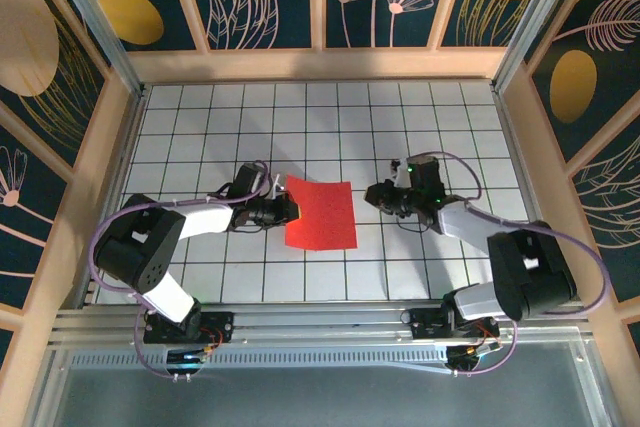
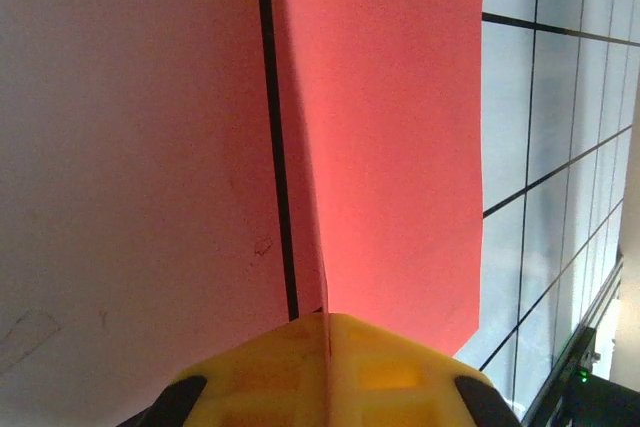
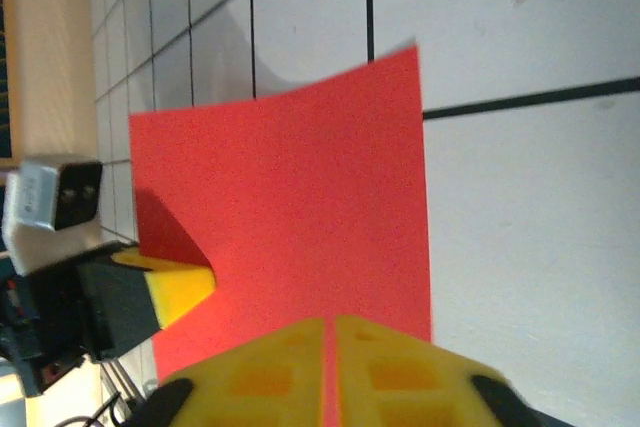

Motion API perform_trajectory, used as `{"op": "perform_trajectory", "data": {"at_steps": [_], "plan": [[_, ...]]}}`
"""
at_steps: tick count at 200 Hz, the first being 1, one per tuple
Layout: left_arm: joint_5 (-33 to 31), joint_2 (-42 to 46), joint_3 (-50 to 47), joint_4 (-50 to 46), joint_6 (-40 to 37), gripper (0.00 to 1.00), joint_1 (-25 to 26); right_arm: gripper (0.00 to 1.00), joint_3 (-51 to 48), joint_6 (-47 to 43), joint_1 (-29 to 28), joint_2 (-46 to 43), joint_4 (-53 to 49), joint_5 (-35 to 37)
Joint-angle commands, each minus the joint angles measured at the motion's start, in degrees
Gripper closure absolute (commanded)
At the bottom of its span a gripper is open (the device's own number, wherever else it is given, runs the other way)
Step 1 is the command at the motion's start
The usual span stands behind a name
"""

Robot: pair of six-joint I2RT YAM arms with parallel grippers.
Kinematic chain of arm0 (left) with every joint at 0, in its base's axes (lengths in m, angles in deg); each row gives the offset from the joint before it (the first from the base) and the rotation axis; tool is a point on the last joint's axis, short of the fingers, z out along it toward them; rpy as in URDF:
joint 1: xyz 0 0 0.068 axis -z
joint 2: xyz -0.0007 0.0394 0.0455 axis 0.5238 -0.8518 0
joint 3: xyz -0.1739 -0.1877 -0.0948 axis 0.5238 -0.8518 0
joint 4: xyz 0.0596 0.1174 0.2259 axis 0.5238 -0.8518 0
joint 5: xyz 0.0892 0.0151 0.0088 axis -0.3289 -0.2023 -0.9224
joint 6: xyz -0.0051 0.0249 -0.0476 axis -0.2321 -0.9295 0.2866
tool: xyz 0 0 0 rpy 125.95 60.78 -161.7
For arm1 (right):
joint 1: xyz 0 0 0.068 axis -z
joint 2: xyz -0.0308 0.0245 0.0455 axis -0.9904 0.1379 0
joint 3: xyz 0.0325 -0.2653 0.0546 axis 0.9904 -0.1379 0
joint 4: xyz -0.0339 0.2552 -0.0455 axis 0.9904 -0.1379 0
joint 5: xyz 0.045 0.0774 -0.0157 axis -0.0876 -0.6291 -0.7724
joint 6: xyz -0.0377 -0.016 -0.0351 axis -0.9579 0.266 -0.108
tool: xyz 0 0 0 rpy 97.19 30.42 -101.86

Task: Fold a paper plane with a square sheet of paper (fold left side to right side)
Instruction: Place a square sheet of paper at the center of the table, then first fold in half a square sheet of paper at the center of the table.

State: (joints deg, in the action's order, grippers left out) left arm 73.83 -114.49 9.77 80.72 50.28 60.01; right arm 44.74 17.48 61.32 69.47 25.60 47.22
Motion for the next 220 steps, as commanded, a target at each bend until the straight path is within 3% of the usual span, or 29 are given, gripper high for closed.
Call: {"op": "perform_trajectory", "data": {"at_steps": [1, 61, 126, 157, 174, 220], "plan": [[-0.95, -1.11, 2.22, -4.17, -2.39, 1.00, 0.23, 0.95, 1.59, 1.02, -2.76, 4.51, 4.17, 0.14], [-0.45, -1.91, 4.16, -6.90, -4.90, 1.00, 0.21, 0.98, 6.43, -1.56, -6.66, 14.62, 1.10, 3.62], [-0.10, -2.09, 5.86, -8.76, -6.54, 1.00, 0.27, 0.98, 6.96, -4.18, -7.25, 16.20, -3.35, 6.87], [1.05, -1.00, 6.66, -8.28, -5.18, 0.69, 0.23, 0.98, 6.18, -4.44, -7.46, 16.36, -4.13, 7.63], [1.83, 0.03, 7.00, -7.93, -4.50, 0.59, 0.48, 0.98, 5.93, -4.36, -7.64, 16.50, -4.28, 8.20], [2.33, 2.52, 8.66, -8.19, -3.28, 0.46, 1.67, 0.98, 6.07, -4.81, -7.99, 17.38, -4.96, 9.08]]}}
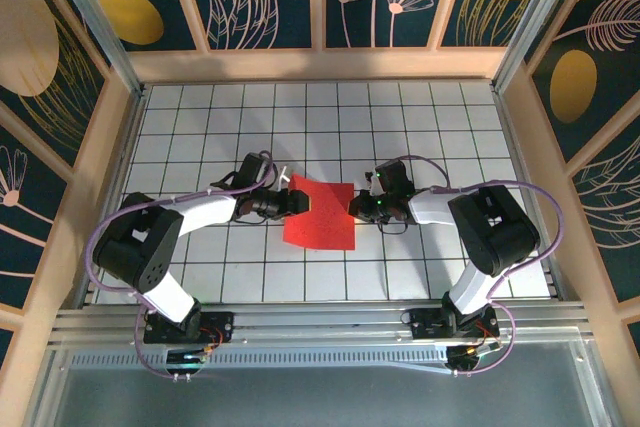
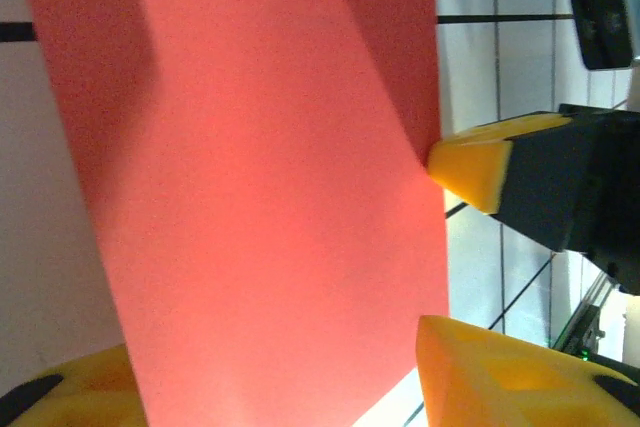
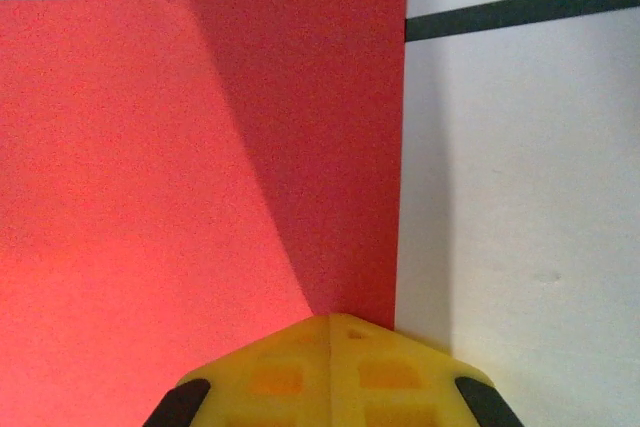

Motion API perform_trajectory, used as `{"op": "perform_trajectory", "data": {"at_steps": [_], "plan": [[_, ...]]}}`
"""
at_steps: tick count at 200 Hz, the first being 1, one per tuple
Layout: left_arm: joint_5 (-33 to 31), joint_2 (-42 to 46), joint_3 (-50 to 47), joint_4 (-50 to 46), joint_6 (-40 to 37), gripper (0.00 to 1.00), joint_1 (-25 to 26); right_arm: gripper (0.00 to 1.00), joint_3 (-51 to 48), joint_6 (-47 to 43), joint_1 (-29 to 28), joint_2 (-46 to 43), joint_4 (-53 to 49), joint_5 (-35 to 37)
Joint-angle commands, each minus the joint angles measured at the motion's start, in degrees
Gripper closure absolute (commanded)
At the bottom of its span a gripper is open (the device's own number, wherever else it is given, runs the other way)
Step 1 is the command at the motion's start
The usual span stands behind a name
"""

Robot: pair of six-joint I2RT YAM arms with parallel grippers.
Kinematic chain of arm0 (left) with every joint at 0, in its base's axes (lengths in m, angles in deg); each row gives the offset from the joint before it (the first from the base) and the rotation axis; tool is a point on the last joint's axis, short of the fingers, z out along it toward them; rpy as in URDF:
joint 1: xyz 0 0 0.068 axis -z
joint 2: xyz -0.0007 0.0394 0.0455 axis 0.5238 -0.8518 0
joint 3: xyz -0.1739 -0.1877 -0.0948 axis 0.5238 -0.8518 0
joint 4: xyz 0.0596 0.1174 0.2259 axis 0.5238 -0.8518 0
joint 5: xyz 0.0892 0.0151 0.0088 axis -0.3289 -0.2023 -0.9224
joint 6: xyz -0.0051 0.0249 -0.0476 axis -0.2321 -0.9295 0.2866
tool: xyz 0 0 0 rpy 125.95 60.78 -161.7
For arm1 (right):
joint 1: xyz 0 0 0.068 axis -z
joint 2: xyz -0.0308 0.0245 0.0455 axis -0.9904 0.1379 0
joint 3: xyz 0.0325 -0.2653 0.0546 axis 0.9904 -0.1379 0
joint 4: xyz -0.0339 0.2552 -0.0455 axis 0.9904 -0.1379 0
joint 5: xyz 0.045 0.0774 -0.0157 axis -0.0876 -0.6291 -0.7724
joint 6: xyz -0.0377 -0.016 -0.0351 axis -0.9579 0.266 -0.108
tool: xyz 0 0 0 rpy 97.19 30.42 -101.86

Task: Fold a paper plane with a square sheet of paper (fold left side to right side)
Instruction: First fold in half a square sheet of paper at the center of the table.

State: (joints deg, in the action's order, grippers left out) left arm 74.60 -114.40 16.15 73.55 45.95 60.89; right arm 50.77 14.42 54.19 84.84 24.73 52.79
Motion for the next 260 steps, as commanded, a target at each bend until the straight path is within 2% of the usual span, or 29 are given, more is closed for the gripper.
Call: {"op": "perform_trajectory", "data": {"at_steps": [1, 90, 148, 177, 243, 260], "plan": [[1.58, 2.46, 2.27, -0.97, 1.10, 0.46, 0.87, 0.98, 0.04, -1.74, -0.91, 2.01, -4.09, 3.51], [4.12, -1.64, 7.56, 3.83, 4.42, 0.35, 6.48, 0.98, 0.04, -1.66, -1.50, 3.04, -3.41, 3.95], [3.82, -6.87, 9.71, 4.78, 4.15, 0.36, 7.67, 0.98, -0.73, -0.69, -1.55, 1.90, -1.03, 2.57], [2.87, -7.97, 9.92, 3.79, 3.43, 0.46, 7.75, 0.98, -1.21, -0.16, -1.52, 1.05, -0.27, 2.14], [-0.32, -9.04, 9.41, 1.81, 2.84, 0.89, 7.73, 0.98, -1.37, 0.28, -1.48, -0.54, 0.31, 1.93], [-0.77, -8.92, 9.30, 1.71, 2.83, 0.94, 7.77, 0.98, -1.29, 0.37, -1.49, -1.28, 0.21, 2.27]]}}
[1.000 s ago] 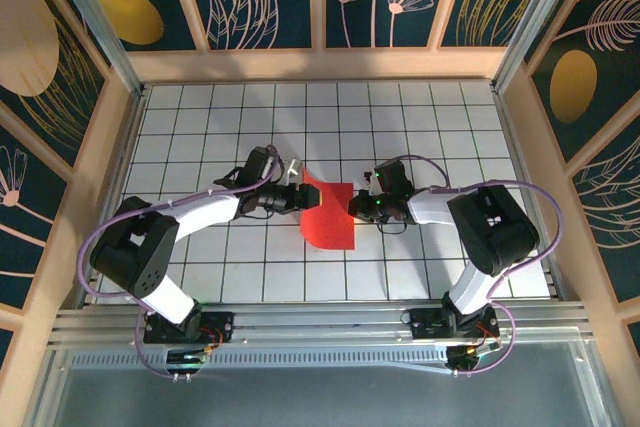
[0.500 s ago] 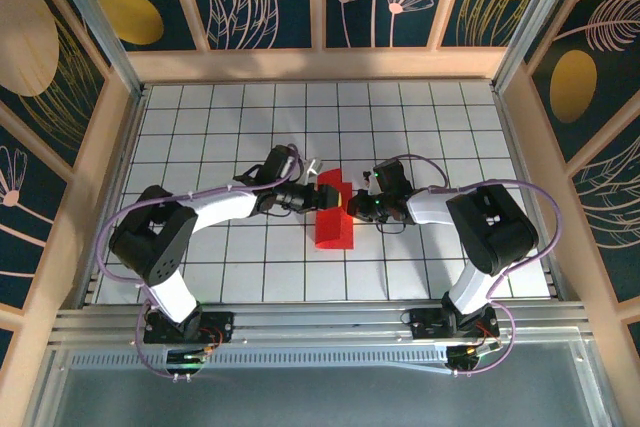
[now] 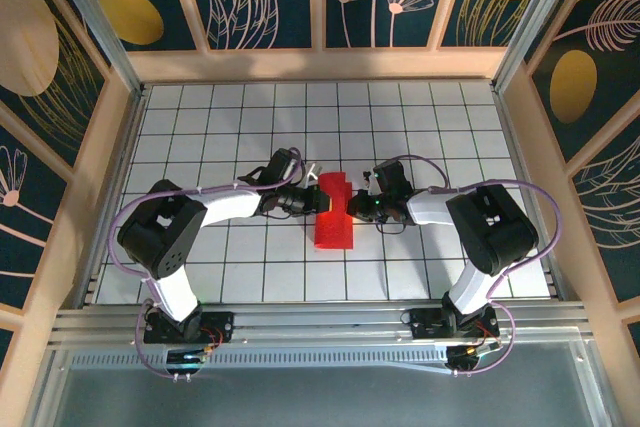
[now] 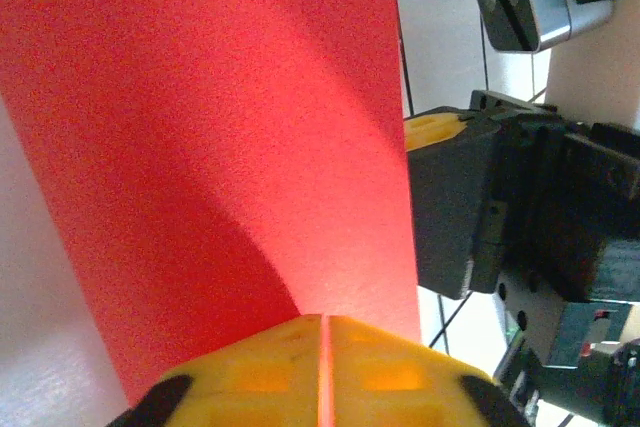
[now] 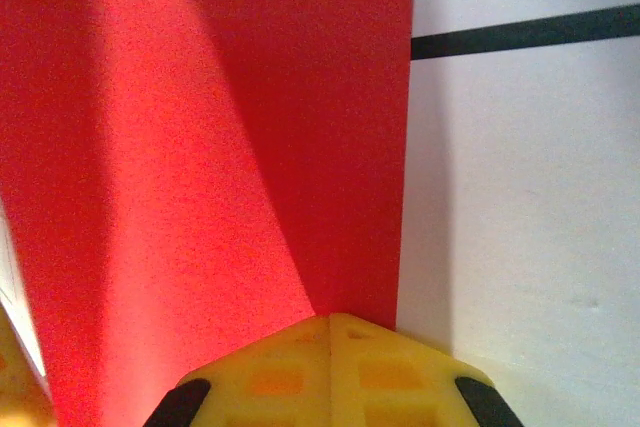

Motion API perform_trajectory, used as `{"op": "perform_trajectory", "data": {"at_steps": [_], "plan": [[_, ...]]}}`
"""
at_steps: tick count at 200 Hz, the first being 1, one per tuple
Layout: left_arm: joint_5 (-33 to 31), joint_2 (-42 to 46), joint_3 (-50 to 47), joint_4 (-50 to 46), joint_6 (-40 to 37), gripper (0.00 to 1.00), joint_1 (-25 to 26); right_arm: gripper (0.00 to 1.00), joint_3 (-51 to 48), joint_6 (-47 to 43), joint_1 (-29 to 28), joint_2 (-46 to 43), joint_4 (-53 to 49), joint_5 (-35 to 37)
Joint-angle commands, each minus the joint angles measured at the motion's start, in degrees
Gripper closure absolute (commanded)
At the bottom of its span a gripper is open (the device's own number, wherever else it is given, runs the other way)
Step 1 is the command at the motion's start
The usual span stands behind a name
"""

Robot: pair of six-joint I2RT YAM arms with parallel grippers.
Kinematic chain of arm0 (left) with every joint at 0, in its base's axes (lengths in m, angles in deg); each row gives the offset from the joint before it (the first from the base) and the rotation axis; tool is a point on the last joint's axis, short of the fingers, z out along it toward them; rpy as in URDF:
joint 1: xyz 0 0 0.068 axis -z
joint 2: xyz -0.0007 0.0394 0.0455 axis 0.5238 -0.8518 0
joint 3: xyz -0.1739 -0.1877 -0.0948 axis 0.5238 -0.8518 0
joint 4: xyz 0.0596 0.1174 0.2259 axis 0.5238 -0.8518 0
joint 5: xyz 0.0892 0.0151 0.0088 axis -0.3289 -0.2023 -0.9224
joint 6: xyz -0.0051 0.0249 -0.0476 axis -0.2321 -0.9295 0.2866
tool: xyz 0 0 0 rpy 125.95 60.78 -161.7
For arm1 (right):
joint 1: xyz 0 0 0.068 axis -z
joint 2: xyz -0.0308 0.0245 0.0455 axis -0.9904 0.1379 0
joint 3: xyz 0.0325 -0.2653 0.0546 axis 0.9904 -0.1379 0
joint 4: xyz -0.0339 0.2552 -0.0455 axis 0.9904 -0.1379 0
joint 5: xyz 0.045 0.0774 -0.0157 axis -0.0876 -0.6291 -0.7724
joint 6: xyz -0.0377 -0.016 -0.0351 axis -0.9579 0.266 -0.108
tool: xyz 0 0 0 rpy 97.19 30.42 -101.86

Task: Fold a paper plane with a square sheet of paper (fold left side to right side)
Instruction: First fold in half a square sheet of paper at the center of the table.

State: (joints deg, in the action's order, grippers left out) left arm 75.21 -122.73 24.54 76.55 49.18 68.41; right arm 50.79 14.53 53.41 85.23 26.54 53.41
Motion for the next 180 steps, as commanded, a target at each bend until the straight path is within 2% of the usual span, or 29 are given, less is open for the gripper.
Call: {"op": "perform_trajectory", "data": {"at_steps": [1, 19, 37, 67, 95, 109, 146, 160, 180], "plan": [[-1.39, -0.56, 0.91, -1.29, -0.37, 0.95, 0.26, 0.98, -1.31, 0.26, -0.70, -1.78, -1.64, 1.66], [-1.51, -0.67, 1.00, -1.42, -0.28, 1.00, 0.35, 0.98, -1.18, 0.22, -0.71, -2.87, -1.77, 1.85], [-1.83, -0.96, 1.17, -1.88, -0.07, 1.00, 0.28, 0.97, -0.78, 0.11, -0.69, -4.17, -2.55, 2.51], [-2.01, -0.79, 1.16, -2.17, -0.15, 1.00, 0.29, 0.88, -0.07, -1.03, -0.53, -7.15, -5.53, 5.44], [-1.77, -0.49, 1.15, -2.34, -0.19, 1.00, 0.36, 0.74, -0.77, -2.36, 0.95, -11.30, -7.40, 6.83], [-1.87, -0.52, 1.13, -2.42, -0.21, 1.00, 0.28, 0.63, -2.41, -2.55, 2.45, -14.16, -5.99, 4.74], [-1.61, -0.55, 1.17, -2.34, -0.41, 1.00, 0.32, 0.37, -8.49, 0.86, 5.45, -19.36, 5.15, -6.97], [-1.37, -0.70, 1.17, -2.17, -0.40, 1.00, 0.36, 0.33, -9.52, 2.10, 5.35, -19.10, 7.97, -9.31], [-1.31, -0.87, 1.17, -1.99, -0.32, 1.00, 0.40, 0.34, -10.30, 3.63, 4.79, -17.10, 11.09, -11.25]]}}
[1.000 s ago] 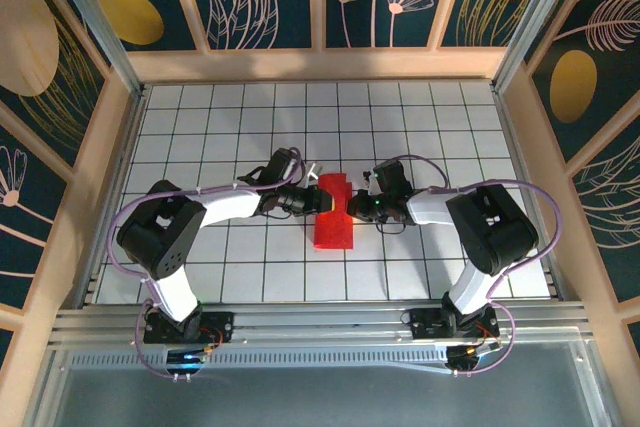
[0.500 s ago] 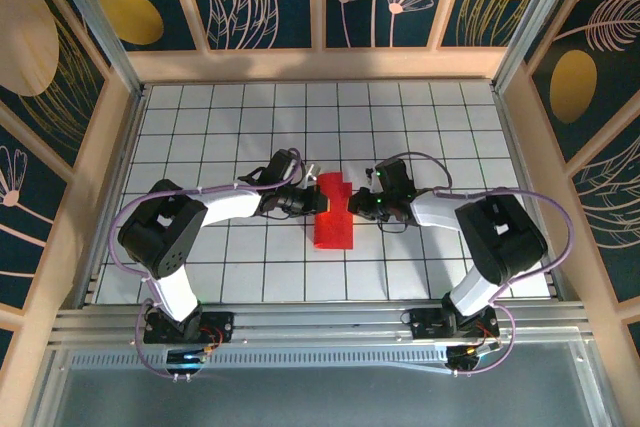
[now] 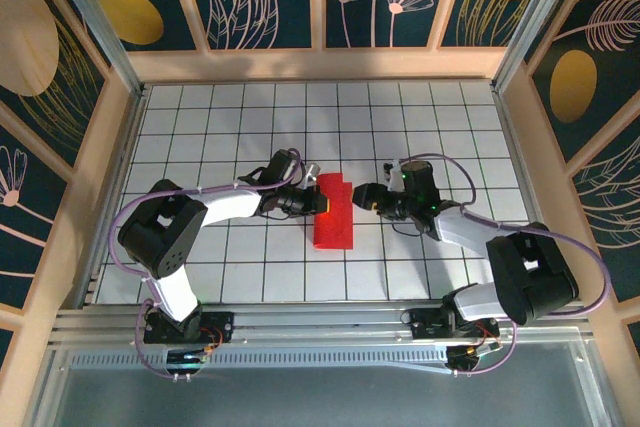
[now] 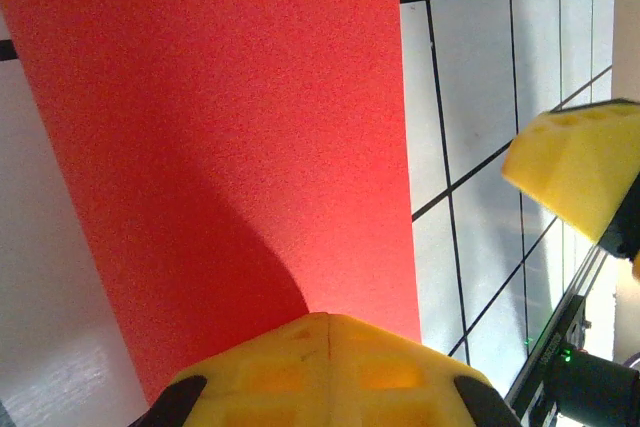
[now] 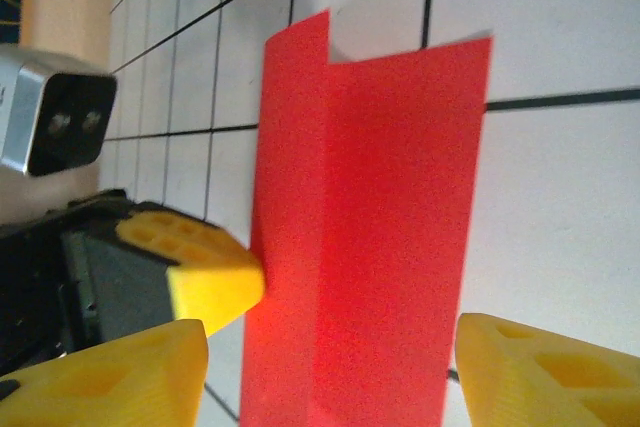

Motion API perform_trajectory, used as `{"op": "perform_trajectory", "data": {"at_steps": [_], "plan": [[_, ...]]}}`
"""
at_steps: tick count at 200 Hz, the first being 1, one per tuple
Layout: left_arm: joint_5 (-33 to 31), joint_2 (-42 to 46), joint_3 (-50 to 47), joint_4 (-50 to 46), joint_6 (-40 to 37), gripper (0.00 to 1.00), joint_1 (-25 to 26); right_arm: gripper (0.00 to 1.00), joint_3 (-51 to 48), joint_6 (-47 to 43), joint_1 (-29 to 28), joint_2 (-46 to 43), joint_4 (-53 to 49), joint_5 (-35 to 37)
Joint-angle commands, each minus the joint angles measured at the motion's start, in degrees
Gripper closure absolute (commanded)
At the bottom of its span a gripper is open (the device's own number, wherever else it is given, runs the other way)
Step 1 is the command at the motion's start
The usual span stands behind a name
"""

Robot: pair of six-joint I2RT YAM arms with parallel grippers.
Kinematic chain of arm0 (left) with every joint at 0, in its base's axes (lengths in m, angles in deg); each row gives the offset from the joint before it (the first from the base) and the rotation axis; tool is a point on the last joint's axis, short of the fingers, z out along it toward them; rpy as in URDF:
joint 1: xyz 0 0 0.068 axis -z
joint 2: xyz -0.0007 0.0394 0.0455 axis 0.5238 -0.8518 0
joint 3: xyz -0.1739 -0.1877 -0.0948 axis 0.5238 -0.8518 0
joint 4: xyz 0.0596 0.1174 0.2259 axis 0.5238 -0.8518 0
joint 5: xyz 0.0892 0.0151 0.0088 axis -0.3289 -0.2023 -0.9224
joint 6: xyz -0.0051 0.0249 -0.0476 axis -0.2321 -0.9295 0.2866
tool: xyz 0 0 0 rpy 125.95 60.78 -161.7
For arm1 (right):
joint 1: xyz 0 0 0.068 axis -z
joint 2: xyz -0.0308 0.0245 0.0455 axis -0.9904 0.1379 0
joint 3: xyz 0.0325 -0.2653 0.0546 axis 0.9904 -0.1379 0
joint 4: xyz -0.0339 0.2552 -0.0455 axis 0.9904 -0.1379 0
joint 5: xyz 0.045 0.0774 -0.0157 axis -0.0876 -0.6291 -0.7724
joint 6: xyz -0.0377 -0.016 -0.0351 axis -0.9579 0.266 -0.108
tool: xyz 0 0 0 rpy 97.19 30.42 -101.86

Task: Fold a paper plane with a square sheet of paper (fold left side to right side)
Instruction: First fold in half a square sheet of paper at the center of the table.

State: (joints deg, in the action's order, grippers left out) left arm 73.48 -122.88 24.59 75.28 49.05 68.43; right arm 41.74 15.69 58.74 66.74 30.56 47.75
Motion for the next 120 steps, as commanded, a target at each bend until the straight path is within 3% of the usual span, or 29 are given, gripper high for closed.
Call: {"op": "perform_trajectory", "data": {"at_steps": [1, 93, 120], "plan": [[0.42, -0.72, 1.13, -0.72, -0.14, 1.00, 0.45, 0.34, -1.28, 2.55, -0.56, 1.52, 7.18, -5.68], [1.56, -0.87, 1.13, -0.46, -0.75, 1.00, 0.69, 0.57, 1.71, 6.44, -4.77, 13.89, 16.60, -9.72], [1.50, -0.86, 1.11, -0.46, -0.77, 1.00, 0.78, 0.68, 2.38, 6.53, -5.48, 15.48, 16.79, -9.47]]}}
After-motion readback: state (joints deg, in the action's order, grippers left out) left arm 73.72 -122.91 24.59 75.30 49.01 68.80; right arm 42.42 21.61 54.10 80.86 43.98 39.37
